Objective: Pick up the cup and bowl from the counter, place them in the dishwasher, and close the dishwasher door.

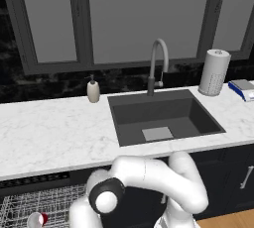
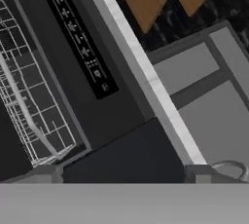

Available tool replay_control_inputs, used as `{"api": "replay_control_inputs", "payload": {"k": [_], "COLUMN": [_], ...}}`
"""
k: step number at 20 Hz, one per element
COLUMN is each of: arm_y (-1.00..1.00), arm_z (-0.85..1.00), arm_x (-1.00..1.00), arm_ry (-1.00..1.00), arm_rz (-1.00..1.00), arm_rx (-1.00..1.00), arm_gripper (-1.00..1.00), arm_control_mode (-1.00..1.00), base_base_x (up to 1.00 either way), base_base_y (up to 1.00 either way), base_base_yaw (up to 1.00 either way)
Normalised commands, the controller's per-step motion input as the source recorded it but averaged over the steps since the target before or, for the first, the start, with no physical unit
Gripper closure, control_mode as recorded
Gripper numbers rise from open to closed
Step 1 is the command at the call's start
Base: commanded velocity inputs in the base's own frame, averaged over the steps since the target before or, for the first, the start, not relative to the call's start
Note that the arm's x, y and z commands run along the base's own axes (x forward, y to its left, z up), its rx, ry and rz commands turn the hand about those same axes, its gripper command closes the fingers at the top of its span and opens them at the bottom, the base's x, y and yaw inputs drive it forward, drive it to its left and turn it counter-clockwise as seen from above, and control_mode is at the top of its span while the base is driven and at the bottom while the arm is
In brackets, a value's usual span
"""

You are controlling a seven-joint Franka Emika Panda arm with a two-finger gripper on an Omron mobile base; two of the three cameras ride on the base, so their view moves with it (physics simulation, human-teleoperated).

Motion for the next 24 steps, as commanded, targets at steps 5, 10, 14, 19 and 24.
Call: {"api": "replay_control_inputs", "payload": {"k": [5,10,14,19,24], "arm_y": [-0.16,-0.27,-0.13,0.00,0.00], "arm_z": [-0.13,-0.12,-0.37,-0.40,-0.36], "arm_x": [1.00,1.00,1.00,1.00,1.00], "arm_ry": [-0.05,-0.04,0.00,0.00,0.00], "arm_rz": [0.21,0.11,-0.08,-0.27,-0.46], "arm_rx": [0.00,0.00,-0.08,-0.15,-0.18], "arm_gripper": [-1.00,-1.00,-1.00,-1.00,-1.00], "arm_control_mode": [-1.00,-1.00,-1.00,-1.00,-1.00], "base_base_x": [0.00,0.00,0.00,0.00,0.00], "base_base_y": [0.00,0.00,0.00,0.00,0.00], "base_base_yaw": [0.00,0.00,0.00,0.00,0.00]}}
